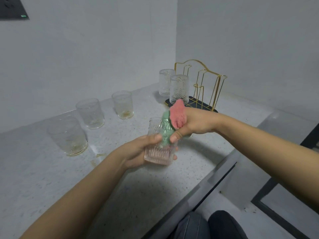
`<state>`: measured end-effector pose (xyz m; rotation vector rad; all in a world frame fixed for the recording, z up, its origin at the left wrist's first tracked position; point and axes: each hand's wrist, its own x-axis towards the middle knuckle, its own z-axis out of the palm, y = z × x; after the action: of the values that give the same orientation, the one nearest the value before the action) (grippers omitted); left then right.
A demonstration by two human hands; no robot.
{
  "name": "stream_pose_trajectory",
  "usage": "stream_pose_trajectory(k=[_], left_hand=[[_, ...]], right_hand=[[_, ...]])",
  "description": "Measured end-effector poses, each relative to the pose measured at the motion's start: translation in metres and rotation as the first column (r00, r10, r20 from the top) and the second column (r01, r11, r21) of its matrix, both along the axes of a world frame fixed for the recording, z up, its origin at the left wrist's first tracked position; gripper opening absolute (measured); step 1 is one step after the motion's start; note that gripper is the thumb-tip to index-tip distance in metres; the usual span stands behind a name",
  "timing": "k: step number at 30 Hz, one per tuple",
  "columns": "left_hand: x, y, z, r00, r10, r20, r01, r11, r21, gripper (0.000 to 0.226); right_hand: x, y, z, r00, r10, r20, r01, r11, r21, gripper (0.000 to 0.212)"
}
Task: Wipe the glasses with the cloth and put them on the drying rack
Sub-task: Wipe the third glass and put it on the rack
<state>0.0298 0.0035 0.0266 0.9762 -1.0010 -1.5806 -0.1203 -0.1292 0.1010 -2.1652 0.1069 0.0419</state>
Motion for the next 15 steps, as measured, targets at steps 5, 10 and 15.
stream_pose_trajectory(k=[5, 10, 15], left_hand=[[-0.020, -0.012, 0.002, 0.899, 0.393, -0.193, -0.389, 0.919, 0.060, 0.079], [-0.048, -0.038, 0.020, 0.674, 0.553, -0.490, -0.586, 0.804, 0.102, 0.047], [-0.089, -0.048, 0.026, 0.695, 0.557, -0.454, -0.528, 0.825, 0.203, 0.046]], right_hand=[[-0.013, 0.000, -0.020, 0.700, -0.625, 0.346, 0.580, 0.780, 0.236, 0.022], [-0.019, 0.051, -0.055, 0.404, -0.895, 0.188, 0.711, 0.436, 0.552, 0.047], [-0.020, 0.098, -0.061, 0.462, -0.886, 0.048, 0.533, 0.320, 0.784, 0.038]])
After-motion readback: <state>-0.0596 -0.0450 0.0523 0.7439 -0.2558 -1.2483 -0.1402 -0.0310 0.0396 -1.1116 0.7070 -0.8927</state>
